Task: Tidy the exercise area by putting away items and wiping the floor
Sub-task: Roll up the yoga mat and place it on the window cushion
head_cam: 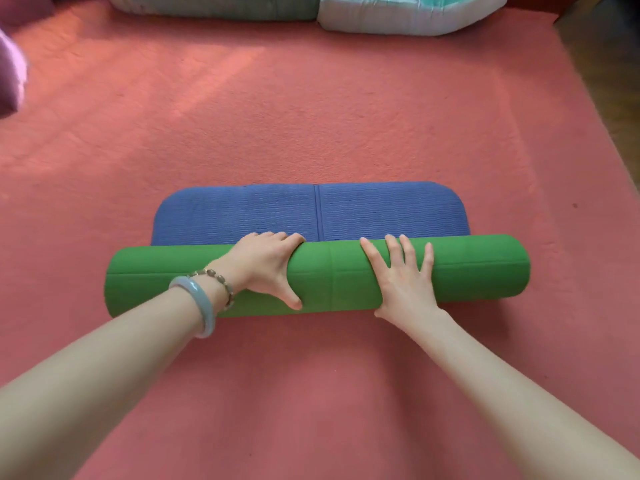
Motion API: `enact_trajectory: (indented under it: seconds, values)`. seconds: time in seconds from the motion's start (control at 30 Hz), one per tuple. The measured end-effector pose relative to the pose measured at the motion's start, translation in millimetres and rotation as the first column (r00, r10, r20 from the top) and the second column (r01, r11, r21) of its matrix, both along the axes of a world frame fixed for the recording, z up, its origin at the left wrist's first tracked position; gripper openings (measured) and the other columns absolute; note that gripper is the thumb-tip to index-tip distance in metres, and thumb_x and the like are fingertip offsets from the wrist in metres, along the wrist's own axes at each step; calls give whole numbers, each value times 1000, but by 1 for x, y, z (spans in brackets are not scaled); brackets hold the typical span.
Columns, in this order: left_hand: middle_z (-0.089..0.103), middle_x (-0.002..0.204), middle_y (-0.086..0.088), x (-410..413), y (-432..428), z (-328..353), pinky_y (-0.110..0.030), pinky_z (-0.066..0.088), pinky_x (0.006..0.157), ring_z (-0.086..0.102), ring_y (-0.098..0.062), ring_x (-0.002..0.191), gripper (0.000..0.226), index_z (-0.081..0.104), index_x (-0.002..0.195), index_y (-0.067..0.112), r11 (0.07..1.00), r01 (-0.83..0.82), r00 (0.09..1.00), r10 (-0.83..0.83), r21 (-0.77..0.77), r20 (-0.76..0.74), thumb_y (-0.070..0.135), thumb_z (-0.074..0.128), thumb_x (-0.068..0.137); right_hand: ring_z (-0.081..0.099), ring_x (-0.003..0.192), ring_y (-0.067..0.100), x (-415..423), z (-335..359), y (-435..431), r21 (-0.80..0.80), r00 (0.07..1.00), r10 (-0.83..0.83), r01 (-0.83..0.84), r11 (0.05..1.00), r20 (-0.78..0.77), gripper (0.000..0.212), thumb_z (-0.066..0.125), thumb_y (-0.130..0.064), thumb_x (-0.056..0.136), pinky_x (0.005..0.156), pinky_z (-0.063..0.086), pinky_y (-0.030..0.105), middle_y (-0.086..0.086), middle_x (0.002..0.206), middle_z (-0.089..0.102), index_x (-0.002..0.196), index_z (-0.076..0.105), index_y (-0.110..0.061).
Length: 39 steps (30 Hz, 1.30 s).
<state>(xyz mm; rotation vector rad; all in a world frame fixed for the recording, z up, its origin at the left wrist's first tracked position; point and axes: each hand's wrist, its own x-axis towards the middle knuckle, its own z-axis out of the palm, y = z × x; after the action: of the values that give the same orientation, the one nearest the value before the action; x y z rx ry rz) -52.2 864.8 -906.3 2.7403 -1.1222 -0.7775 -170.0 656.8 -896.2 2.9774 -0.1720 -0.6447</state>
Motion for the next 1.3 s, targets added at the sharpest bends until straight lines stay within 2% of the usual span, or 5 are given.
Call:
enact_trajectory:
  seconds: [0.17, 0.6, 0.87, 1.03, 1.3]
  values:
    - [40, 143, -9, -17, 9, 1, -40, 16, 111, 38, -28, 132, 120, 33, 142, 19, 997, -34, 978, 49, -75, 201, 71, 68, 40, 2, 144, 32, 10, -5, -6, 19, 1000, -15, 15, 1000, -16, 126, 81, -31, 61, 110, -2, 60, 13, 153, 6, 142, -15, -36]
    - [55, 127, -21, -16, 17, -22, -53, 39, 98, 54, -34, 116, 137, 35, 136, 10, 997, -59, 946, 71, -47, 317, 41, 90, 14, 26, 131, 28, 104, 15, -28, 95, 907, 29, 12, 995, -421, 131, 88, -36, 47, 111, 14, 58, 4, 138, 31, 145, 2, -39]
    - [55, 125, -19, -7, 18, -13, -51, 39, 97, 53, -33, 115, 136, 42, 135, 10, 998, -50, 954, 42, 21, 295, 47, 88, 12, 6, 143, 30, 95, 25, -28, 119, 951, -45, 85, 989, -305, 138, 90, -39, 47, 116, 8, 50, 16, 155, 7, 148, -5, -39]
    - [36, 143, -9, 14, 12, -2, -43, 23, 107, 35, -25, 130, 127, 16, 148, 18, 998, -28, 966, 12, 58, 260, 56, 81, 45, 8, 145, 25, 55, 38, -24, 39, 998, 38, -36, 999, -49, 105, 72, -43, 75, 116, 6, 44, 14, 156, 11, 151, 4, -19]
    - [45, 132, 0, 67, -1, 9, -38, 33, 100, 42, -22, 122, 123, 19, 144, 25, 997, -5, 998, 0, 81, 62, 62, 79, 44, -7, 145, 32, 72, 15, -17, -98, 986, 95, -109, 989, -135, 125, 76, -42, 70, 113, -1, 55, 18, 156, -5, 146, -18, -7]
